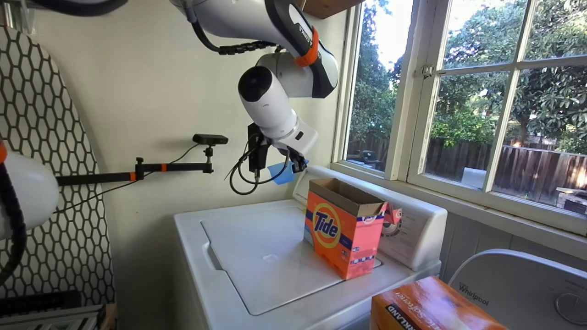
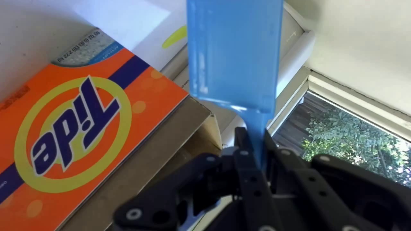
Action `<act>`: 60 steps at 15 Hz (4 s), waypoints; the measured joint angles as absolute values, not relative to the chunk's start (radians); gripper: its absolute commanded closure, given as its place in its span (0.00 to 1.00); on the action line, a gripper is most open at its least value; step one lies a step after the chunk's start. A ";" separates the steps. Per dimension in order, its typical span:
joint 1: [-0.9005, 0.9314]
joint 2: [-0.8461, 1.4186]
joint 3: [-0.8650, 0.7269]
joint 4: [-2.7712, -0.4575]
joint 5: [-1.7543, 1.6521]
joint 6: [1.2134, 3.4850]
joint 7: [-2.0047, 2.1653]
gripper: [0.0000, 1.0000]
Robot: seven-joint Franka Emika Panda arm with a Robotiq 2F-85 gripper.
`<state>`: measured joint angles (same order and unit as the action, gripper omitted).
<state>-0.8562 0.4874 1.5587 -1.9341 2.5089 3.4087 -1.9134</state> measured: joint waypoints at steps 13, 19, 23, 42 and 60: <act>-0.932 0.624 1.659 -2.033 2.289 3.422 -1.774 0.97; -0.940 0.618 1.656 -2.057 2.200 3.350 -1.673 0.97; -0.957 0.612 1.642 -2.087 2.209 3.273 -1.673 0.97; -1.035 0.358 1.548 -2.352 2.116 2.816 -1.410 0.97; -0.800 0.301 1.282 -2.382 2.112 2.773 -1.432 0.97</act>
<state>-0.8000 0.3012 1.2821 -2.3822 2.1117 2.7726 -1.4318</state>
